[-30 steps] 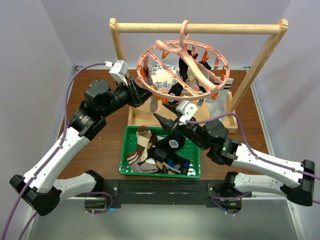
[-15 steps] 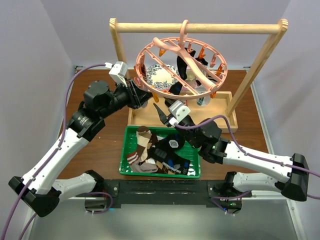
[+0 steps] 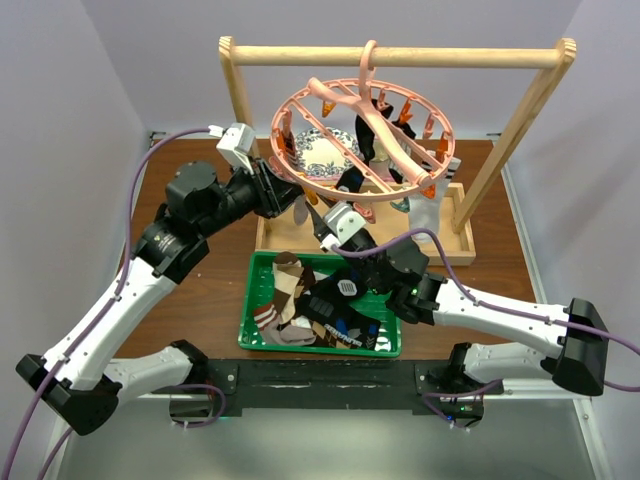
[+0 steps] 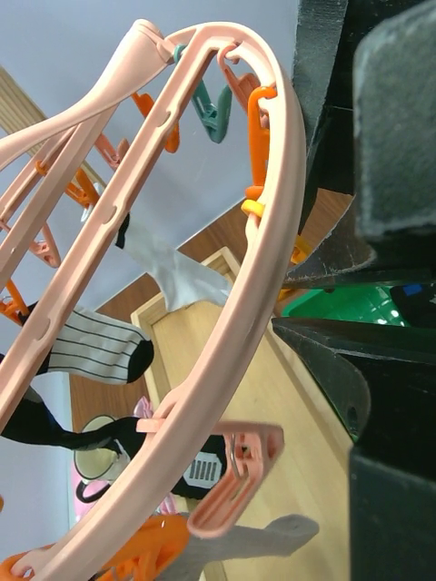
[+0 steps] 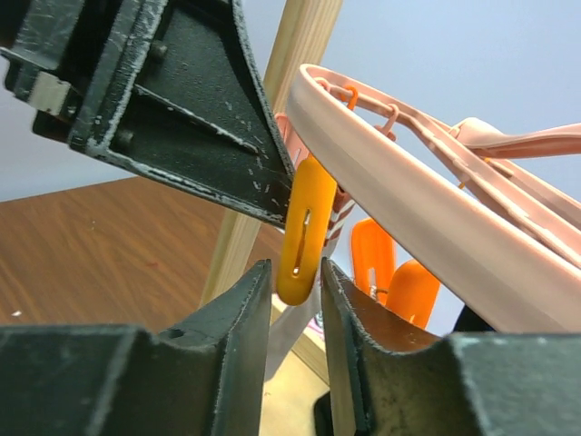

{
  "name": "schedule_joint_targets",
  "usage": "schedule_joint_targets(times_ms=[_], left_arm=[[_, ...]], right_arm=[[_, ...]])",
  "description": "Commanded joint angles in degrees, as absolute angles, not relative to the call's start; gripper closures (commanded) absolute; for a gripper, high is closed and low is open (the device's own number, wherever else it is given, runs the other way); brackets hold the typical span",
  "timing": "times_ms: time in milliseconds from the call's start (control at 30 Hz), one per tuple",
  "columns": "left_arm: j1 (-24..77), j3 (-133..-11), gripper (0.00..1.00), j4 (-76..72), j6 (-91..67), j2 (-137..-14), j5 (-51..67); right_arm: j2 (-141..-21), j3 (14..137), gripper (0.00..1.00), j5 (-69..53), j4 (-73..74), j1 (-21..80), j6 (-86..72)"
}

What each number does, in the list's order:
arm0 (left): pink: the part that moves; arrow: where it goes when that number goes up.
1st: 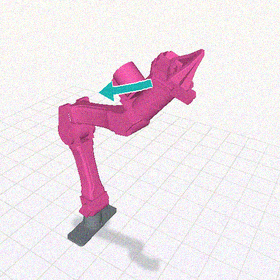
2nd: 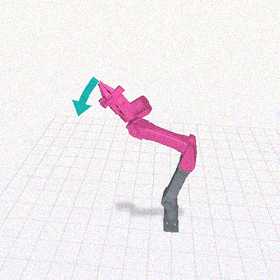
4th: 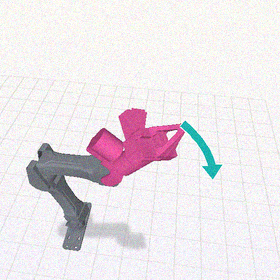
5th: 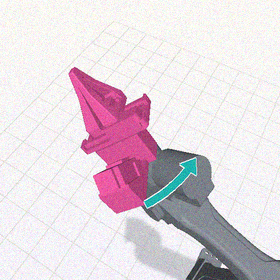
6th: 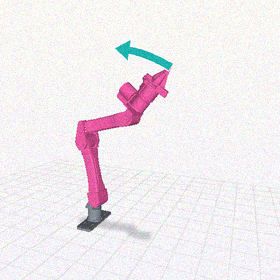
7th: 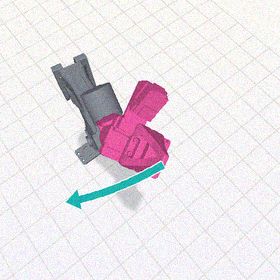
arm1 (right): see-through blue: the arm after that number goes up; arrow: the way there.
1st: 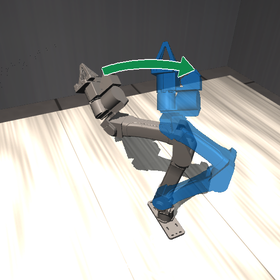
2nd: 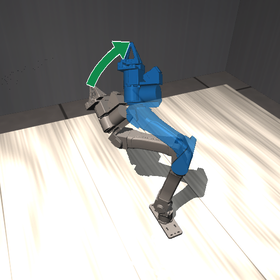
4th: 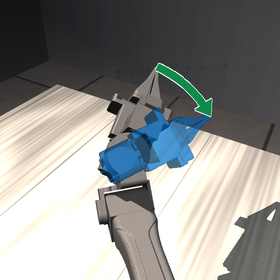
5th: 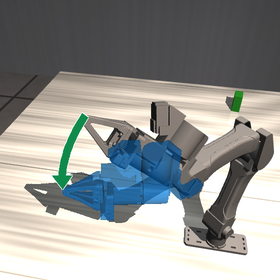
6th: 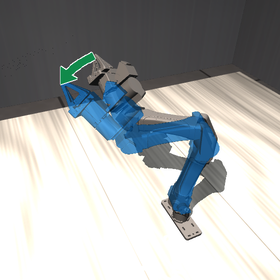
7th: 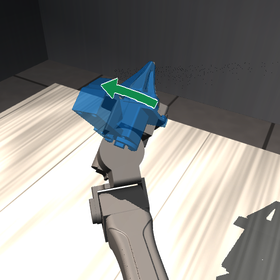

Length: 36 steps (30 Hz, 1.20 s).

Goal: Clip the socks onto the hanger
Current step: Open the clamp at the hanger.

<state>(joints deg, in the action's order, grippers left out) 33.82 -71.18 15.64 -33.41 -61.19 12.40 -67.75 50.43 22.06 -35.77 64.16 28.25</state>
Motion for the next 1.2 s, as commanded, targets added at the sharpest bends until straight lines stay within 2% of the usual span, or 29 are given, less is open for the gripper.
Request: schedule_joint_targets(times_ms=[0, 33, 167, 200, 233, 300, 333, 433, 533, 633, 867, 1167], left_arm=[[33.9, -72.2, 0.76, 15.0, -33.8, -59.4, 13.8], [33.9, -72.2, 0.76, 15.1, -33.8, -59.2, 13.8], [33.8, -71.8, 0.73, 15.3, -34.0, -58.4, 14.0], [33.8, -71.6, 0.69, 15.4, -34.0, -58.3, 14.1], [33.8, -71.4, 0.56, 15.0, -34.0, -58.0, 14.3], [33.8, -70.8, 0.45, 14.2, -34.4, -57.6, 14.9], [33.6, -70.1, 0.35, 13.9, -34.7, -57.3, 15.2], [33.2, -68.4, 0.21, 12.5, -35.5, -56.6, 16.2], [32.7, -66.3, 0.16, 9.4, -37.9, -56.4, 17.4], [32.3, -65.3, 0.15, 4.3, -39.4, -56.6, 21.7], [31.8, -62.8, 0.14, -2.3, -39.6, -56.5, 22.1], [31.5, -61.3, 0.27, -7.7, -39.7, -57.5, 22.9]], right_arm=[[-67.0, 51.7, 0.73, 24.3, -39.8, 64.2, 28.0], [-67.0, 51.9, 0.79, 24.4, -39.8, 64.1, 27.9], [-66.8, 51.9, 0.88, 25.0, -40.2, 64.2, 26.5], [-66.8, 51.8, 0.90, 25.0, -40.2, 64.1, 26.0], [-66.8, 51.7, 0.91, 25.0, -40.2, 64.1, 25.6], [-66.8, 51.8, 0.93, 24.9, -39.9, 64.1, 24.3], [-66.8, 51.9, 0.93, 24.9, -39.6, 64.1, 23.7], [-66.4, 51.8, 0.94, 24.8, -39.4, 64.1, 22.1], [-65.9, 51.9, 0.95, 24.1, -38.3, 64.1, 19.7], [-65.9, 52.4, 0.95, 23.5, -36.9, 64.2, 17.1], [-65.2, 53.7, 0.95, 23.6, -33.0, 64.2, 9.2], [-63.7, 54.5, 0.95, 22.9, -30.2, 64.1, 1.3]])
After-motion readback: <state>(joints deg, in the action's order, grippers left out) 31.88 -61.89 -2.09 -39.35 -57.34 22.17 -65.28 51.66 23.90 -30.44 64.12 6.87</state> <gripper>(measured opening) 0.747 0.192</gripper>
